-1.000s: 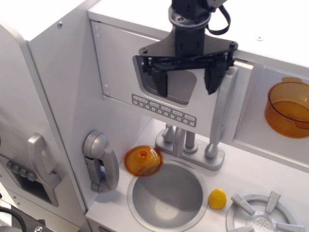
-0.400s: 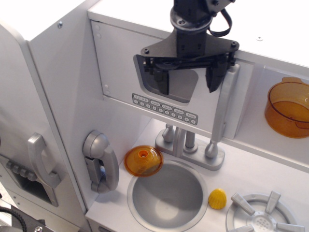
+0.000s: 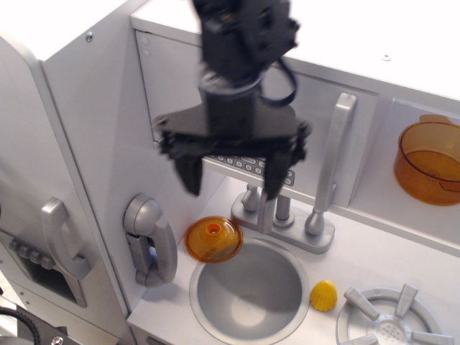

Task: Close microwave

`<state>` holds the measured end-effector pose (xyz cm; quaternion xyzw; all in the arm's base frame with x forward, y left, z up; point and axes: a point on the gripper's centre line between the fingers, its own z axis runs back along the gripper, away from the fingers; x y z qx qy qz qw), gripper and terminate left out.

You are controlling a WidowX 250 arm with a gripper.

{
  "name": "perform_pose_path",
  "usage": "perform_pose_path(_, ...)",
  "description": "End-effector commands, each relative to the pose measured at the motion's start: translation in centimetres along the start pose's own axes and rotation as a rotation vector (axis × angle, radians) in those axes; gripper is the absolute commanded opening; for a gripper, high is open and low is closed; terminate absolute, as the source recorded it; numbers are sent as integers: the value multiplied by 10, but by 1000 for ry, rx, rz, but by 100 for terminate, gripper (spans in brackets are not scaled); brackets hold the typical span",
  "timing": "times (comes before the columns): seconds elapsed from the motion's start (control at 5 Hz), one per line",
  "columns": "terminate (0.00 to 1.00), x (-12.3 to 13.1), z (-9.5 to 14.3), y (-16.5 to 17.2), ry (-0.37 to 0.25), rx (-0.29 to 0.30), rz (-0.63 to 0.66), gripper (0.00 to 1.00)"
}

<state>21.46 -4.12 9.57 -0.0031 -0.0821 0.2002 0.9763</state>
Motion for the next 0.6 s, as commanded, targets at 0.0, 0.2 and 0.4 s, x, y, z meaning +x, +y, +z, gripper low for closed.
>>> perform_pose_path(0.0,0,-10,0,31,22,-8,-18,100)
perform_pose_path(0.2,0,-3,-14,37,103,38,53,100)
perform_pose_path(0.4,100,-3,-14,37,103,38,53,100)
